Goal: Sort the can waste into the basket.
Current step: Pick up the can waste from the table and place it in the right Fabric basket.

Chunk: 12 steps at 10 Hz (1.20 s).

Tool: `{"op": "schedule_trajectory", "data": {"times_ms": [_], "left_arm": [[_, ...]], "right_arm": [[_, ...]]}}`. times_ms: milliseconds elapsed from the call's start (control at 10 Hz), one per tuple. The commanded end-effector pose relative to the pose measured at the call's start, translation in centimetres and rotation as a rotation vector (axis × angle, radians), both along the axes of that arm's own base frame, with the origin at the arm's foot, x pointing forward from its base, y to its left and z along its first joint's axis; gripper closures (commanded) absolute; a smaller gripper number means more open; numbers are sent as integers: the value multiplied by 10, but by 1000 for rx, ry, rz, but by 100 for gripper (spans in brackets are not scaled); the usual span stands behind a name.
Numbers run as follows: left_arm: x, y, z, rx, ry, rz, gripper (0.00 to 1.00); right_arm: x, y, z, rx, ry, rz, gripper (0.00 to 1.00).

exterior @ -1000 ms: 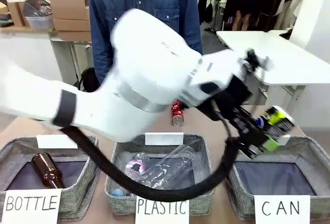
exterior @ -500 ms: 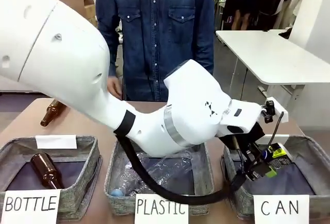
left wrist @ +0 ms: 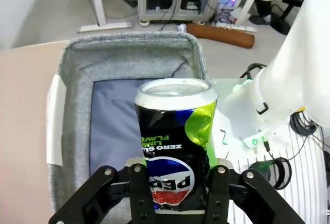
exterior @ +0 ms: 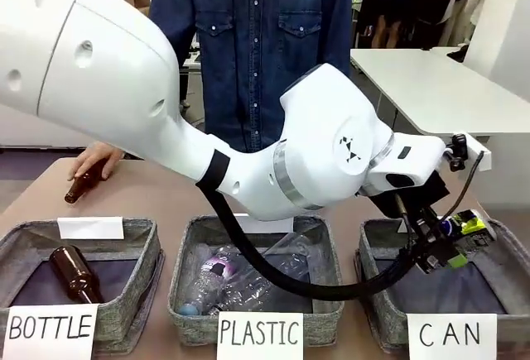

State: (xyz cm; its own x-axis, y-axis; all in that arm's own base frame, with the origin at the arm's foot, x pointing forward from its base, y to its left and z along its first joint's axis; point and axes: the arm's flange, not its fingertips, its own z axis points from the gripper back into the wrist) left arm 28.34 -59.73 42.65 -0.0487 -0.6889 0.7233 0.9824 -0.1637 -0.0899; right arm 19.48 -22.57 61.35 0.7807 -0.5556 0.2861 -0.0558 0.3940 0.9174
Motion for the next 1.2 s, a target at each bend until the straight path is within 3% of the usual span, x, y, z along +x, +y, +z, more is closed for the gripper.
{"op": "schedule_trajectory", "data": {"times_ms": [0, 800, 1000, 1100], "left_arm": [[3, -2, -6, 22, 18, -11, 2], [9, 2, -1, 32, 20, 18, 0], [7, 17, 10, 86, 55, 8, 0], [2, 43, 22, 157, 110, 16, 0]], "right_arm": [[-2, 1, 0, 9, -18, 0, 0], [-2, 1, 0, 9, -18, 0, 0], [-2, 1, 0, 9, -18, 0, 0], [-2, 1, 0, 9, -18, 0, 0]]}}
